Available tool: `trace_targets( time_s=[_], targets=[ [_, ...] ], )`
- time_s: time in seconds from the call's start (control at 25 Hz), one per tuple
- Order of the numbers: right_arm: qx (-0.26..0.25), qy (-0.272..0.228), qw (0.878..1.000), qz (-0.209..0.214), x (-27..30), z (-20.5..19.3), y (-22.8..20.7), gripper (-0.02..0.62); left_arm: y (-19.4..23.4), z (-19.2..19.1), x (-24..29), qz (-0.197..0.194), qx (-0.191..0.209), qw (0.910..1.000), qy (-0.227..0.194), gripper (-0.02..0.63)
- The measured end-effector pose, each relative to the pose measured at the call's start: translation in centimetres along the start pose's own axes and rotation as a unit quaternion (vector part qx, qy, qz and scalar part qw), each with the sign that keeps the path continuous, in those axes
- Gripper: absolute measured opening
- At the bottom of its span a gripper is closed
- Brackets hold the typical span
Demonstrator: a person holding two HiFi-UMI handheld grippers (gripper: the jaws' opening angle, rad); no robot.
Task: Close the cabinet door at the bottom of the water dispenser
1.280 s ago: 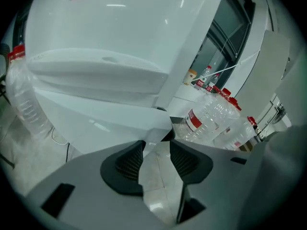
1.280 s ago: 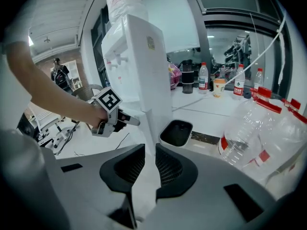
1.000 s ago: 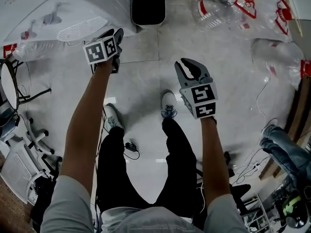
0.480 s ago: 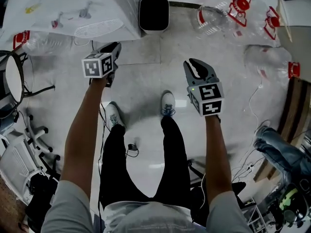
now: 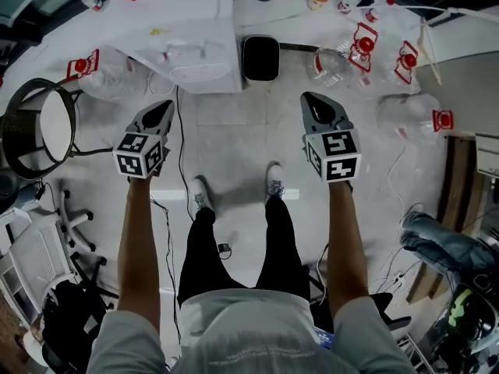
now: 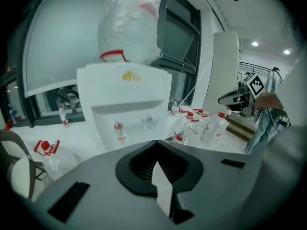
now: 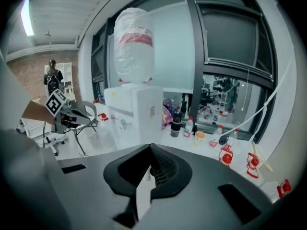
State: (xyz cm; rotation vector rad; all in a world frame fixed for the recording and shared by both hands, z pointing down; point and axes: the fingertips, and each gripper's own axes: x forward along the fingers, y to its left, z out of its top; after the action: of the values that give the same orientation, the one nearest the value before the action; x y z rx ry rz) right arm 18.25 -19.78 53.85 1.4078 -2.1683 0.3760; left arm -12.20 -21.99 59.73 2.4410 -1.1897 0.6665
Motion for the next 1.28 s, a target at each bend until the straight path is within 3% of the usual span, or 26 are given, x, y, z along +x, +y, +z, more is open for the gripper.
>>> trace_targets(
  time_s=[0.28, 0.44, 0.6, 0.84, 1.04, 1.28],
  targets=[
    [-0.051, -0.051, 0.997, 0.020, -7.2, 14.6, 3.8, 0.028, 0.2, 13.7, -12.5, 0.050, 0.019, 0.9958, -0.074, 0.020],
    [-0.104, -0.097, 0.989, 0.029, -10.0, 23.1, 6.2, 0.028, -0.1, 22.0, -18.3, 0.071, 0.072, 0.9871, -0.124, 0.018],
    [-0.144, -0.137, 0.979, 0.034, -12.9, 29.4, 8.9, 0.029, -1.0, 28.1, -23.8, 0.081, 0.106, 0.9763, -0.170, 0.018],
    [-0.169, -0.187, 0.966, 0.054, -16.3, 35.4, 13.0, 0.029, -2.4, 32.4, -29.3, 0.104, 0.114, 0.9611, -0.229, 0.018],
    [-0.143, -0.233, 0.959, 0.078, -18.3, 38.5, 15.7, 0.029, -2.7, 33.5, -32.1, 0.111, 0.137, 0.9540, -0.242, 0.018],
    [-0.171, -0.251, 0.950, 0.073, -19.5, 41.1, 16.8, 0.028, -1.3, 36.4, -35.6, 0.128, 0.154, 0.9423, -0.268, 0.018]
  ],
)
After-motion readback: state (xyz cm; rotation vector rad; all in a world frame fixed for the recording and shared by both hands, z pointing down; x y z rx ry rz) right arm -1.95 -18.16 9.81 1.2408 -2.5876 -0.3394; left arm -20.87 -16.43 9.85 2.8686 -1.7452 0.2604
